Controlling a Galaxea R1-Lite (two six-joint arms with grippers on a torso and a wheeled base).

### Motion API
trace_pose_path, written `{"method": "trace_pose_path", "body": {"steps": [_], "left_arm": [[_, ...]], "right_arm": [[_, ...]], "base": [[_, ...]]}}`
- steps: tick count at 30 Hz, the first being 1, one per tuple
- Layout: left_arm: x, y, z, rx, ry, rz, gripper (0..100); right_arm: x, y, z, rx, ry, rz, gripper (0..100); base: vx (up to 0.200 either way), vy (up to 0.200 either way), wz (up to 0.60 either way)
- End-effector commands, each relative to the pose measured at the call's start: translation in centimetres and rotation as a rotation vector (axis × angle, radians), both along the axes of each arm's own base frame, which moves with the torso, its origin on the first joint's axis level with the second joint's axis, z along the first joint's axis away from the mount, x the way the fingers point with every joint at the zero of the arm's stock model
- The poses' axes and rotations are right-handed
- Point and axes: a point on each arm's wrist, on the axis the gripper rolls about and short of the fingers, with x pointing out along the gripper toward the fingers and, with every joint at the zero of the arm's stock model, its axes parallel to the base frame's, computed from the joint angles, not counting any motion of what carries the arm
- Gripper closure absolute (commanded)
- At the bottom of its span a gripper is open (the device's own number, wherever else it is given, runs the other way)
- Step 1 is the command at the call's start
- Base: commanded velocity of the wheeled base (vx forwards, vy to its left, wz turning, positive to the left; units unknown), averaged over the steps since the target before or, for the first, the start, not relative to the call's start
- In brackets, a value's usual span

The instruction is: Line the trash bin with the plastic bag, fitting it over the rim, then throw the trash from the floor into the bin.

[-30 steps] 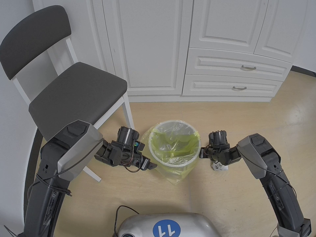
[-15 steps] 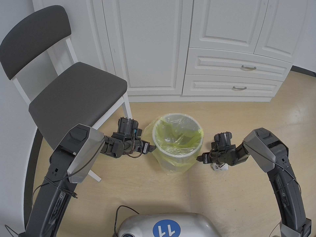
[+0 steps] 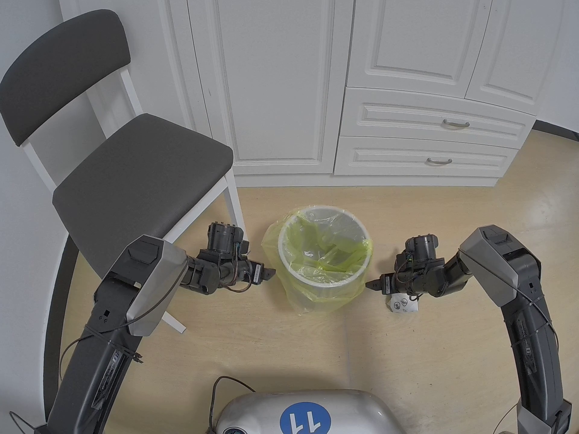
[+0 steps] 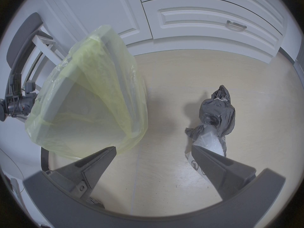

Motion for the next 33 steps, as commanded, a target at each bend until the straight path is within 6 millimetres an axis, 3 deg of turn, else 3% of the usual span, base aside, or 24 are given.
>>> {"method": "trace_pose_path", "body": {"steps": [1, 4, 11, 19, 33], "left_arm": [[-2.3, -0.7, -0.9, 0.020, 0.028, -0.142, 0], [-3.0, -1.6, -2.2, 0.005, 0.000, -0.199, 0], [-2.9, -2.3, -2.3, -0.060, -0.019, -0.276, 0], [-0.7, -3.4, -4.1, -0.122, -0.050, -0.262, 0], [-0.7, -0.7, -6.7, -0.132, 0.092, -0.211, 0]], "right_arm": [[0.6, -0.6, 0.0, 0.006, -0.008, -0.013, 0], [0.8, -0.8, -0.3, 0.013, -0.007, -0.024, 0], [1.4, -1.3, -0.8, 0.017, -0.015, -0.040, 0], [1.7, -1.7, -0.8, 0.016, -0.010, -0.048, 0], [1.9, -1.7, -1.1, 0.013, 0.019, -0.050, 0]], "base": [[0.000, 0.000, 0.00], [0.000, 0.000, 0.00], [0.000, 0.000, 0.00], [0.000, 0.000, 0.00], [0.000, 0.000, 0.00]]}}
